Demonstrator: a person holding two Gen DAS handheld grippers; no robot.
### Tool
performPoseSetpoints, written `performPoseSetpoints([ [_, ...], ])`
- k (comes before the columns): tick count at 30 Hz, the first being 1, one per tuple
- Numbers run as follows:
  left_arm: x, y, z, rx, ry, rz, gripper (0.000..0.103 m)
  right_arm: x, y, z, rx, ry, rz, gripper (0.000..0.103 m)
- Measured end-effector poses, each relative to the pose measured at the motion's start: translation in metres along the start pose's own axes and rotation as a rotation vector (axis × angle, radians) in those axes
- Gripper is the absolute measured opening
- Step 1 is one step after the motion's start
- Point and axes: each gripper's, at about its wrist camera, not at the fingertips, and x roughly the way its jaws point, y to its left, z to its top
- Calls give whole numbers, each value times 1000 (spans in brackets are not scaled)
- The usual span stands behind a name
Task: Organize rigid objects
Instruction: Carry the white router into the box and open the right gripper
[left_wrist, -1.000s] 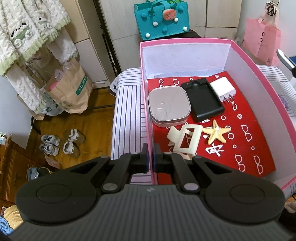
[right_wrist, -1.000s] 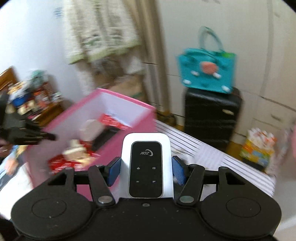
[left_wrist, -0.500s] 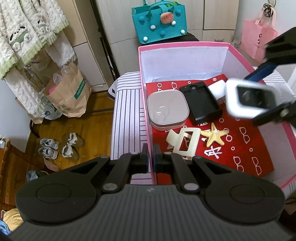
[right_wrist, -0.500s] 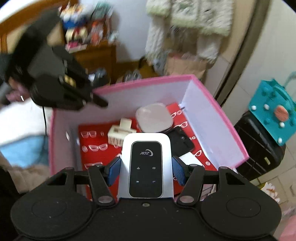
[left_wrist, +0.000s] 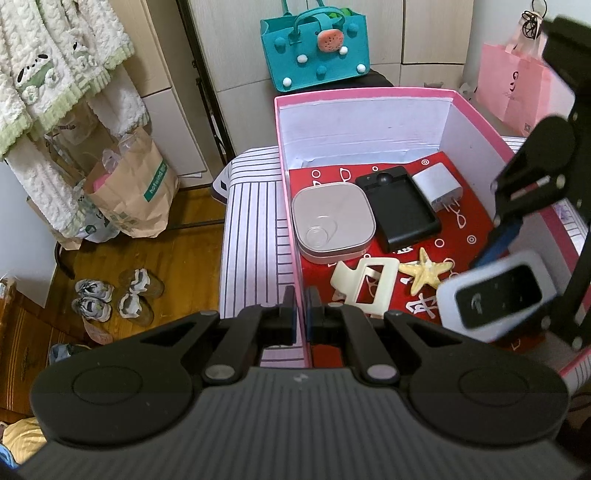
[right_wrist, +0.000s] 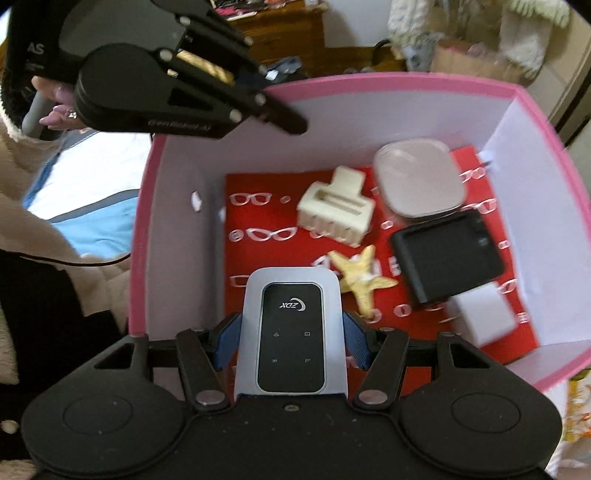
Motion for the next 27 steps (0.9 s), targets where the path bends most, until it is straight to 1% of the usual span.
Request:
performPoseSetpoints([
  [4, 0, 0, 0, -3, -2, -1, 4, 14, -3, 1, 8, 47, -32, 65],
  [6, 0, 0, 0, -5, -2, -2, 4, 16, -5, 2, 12, 54, -58, 65],
  [13, -1, -1, 0, -5, -2, -3, 4, 15, -5, 5, -15, 65, -233, 64],
  [15, -1, 0, 0, -6, -3, -4, 4, 15, 1, 4, -53, 64, -313, 71],
  [17, -1, 0, 0, -6, -2, -4, 4, 10, 5, 2, -58, 53, -362, 72],
  [19, -1, 0, -1, -8, -2, -4, 4, -2, 9, -3, -37, 1, -395, 73],
  [21, -2, 0, -1, -9, -3, -4, 4, -22, 11, -10, 1, -76, -418, 73],
  [27, -2, 1, -2, 1, -6, 0, 4, -89, 15, -50, 171, -354, -490, 75],
])
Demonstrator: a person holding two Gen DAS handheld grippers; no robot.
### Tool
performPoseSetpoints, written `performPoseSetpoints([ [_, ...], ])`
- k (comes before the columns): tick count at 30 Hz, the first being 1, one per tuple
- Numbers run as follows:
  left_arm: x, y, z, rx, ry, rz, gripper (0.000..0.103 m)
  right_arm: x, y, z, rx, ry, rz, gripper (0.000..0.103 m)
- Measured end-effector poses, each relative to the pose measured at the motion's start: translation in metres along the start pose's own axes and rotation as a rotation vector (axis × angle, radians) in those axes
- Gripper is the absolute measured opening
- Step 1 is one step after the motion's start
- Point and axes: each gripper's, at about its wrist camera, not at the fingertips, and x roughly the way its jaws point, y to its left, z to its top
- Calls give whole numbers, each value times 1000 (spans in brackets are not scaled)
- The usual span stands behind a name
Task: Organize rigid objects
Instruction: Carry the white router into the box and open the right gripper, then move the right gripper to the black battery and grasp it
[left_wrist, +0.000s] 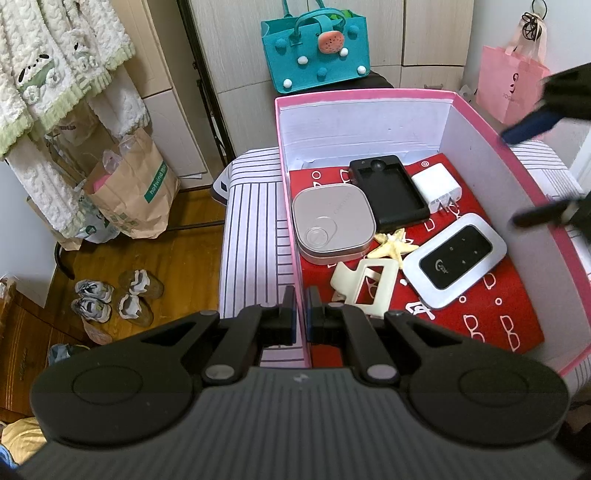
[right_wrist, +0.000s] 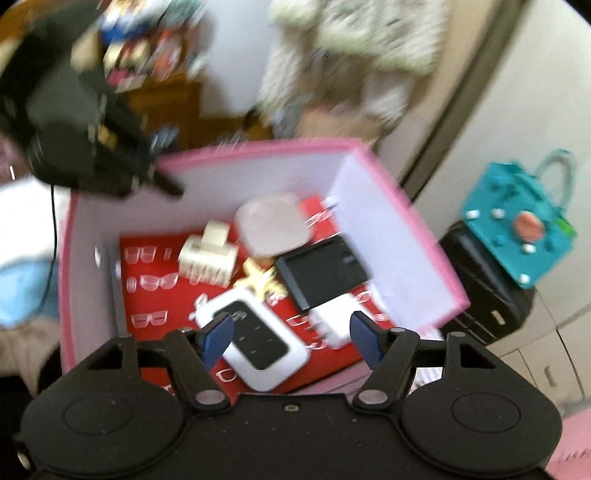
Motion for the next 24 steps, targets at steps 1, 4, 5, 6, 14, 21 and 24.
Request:
performPoseSetpoints([
  [1, 0, 0, 0, 0, 0, 0, 4, -11, -4, -5, 36, -33, -9, 75],
  [4, 0, -2, 0, 9, -2, 9, 4, -41, -13, -26, 140, -106, -21, 75],
  [5, 0, -3, 0, 14, -3, 15, 4, -49, -15, -35, 174, -118, -29, 75],
  [6, 0, -4, -1, 18, -4, 21, 4, -54, -15, -42, 195, -123, -32, 75],
  [14, -4, -10, -2, 37, 1, 51, 4, -71, -15, -105, 372, -154, -58, 75],
  [21, -9, -13, -4, 37, 10, 63, 5, -73, -6, -144, 456, -228, -121, 75],
  [24, -11, -14, -5, 40, 15, 69, 5, -75, 6, -151, 423, -249, -147, 75],
])
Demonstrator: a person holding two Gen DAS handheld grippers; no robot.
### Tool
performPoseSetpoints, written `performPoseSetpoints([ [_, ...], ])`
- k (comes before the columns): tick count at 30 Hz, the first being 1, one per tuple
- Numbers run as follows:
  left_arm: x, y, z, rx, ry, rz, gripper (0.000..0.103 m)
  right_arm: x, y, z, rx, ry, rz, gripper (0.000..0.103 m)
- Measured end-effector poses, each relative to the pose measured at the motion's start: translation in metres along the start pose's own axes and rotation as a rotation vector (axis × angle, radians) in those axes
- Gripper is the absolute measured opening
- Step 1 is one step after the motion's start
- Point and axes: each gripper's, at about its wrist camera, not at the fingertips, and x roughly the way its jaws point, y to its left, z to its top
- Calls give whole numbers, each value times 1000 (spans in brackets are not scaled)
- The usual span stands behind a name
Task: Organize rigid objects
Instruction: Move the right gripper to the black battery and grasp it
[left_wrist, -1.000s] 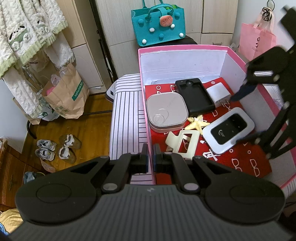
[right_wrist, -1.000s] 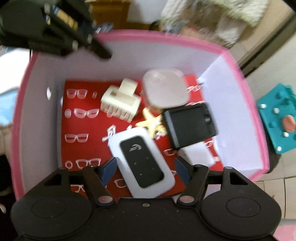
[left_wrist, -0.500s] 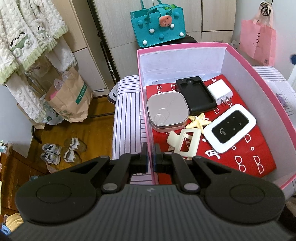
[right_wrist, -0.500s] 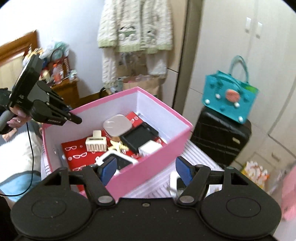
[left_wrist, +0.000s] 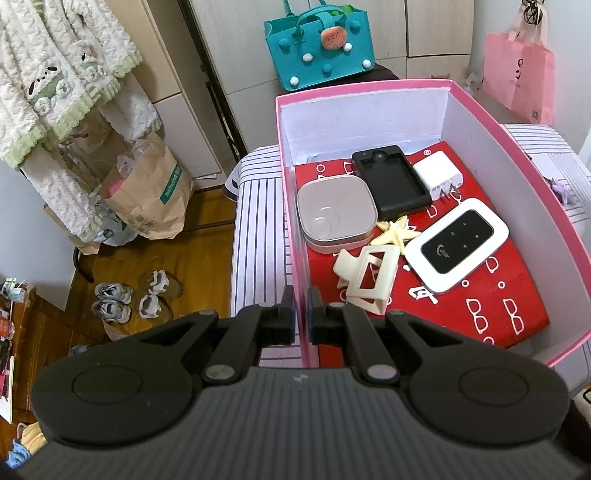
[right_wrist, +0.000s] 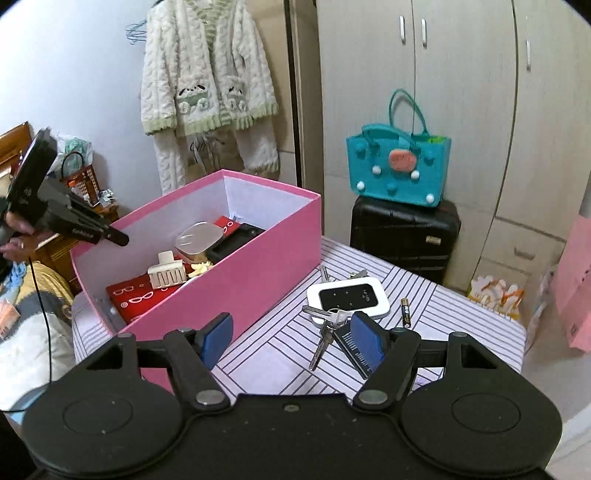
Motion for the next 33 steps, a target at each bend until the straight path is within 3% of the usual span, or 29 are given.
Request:
performPoseSetpoints([
  [9, -2, -3, -2, -7, -5, 23, 5, 5, 8, -14, -80, 7, -28, 75],
  [21, -7, 3, -8, -77, -38, 2, 4, 53, -38, -50, 34, 40, -39, 74],
  [27, -7, 3, -9, -93, -38, 0, 4, 79, -54, -50, -90, 62, -83, 74],
  [33, -7, 2, -8, -96, -35, 12, 4, 113, -71, -38, -246, 142, -17, 66],
])
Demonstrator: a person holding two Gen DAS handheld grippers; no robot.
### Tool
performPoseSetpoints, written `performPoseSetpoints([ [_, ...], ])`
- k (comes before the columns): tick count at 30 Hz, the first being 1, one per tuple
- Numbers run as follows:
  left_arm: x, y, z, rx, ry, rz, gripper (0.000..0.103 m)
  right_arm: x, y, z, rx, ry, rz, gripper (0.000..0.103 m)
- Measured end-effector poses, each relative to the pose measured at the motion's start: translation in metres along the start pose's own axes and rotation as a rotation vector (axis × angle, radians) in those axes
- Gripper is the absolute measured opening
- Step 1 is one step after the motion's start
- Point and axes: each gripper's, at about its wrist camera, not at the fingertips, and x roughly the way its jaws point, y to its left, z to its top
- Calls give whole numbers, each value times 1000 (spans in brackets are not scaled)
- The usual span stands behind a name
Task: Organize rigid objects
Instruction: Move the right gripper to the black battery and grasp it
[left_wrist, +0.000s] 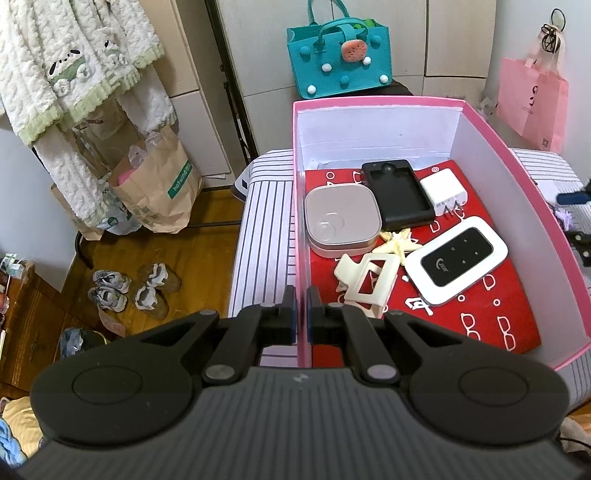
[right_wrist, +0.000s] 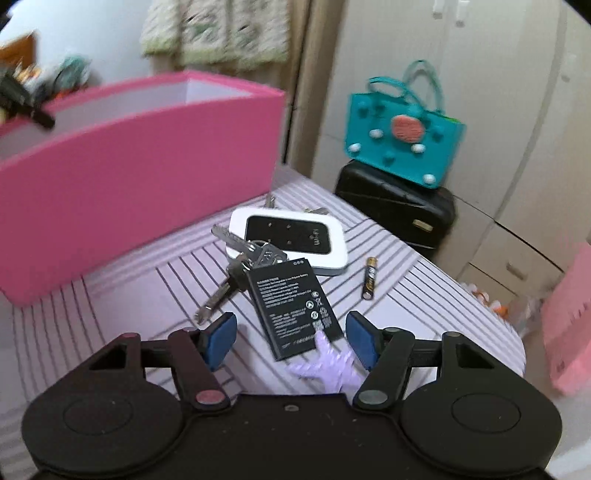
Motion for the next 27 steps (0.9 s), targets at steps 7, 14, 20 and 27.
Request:
performPoseSetpoints([
  [7, 0, 0, 1, -11, 1, 1, 4, 17, -14, 16, -12, 27, 117, 61],
  [14, 0, 0, 0, -11, 0, -1, 5, 23, -23, 19, 40, 45, 182, 58],
  [20, -1, 1, 0, -13, 0, -6, 5, 11, -18, 21, 107, -6, 196, 21],
  [27, 1, 2, -2, -11, 7, -16, 5, 13, -17, 22, 153, 71, 178, 13],
])
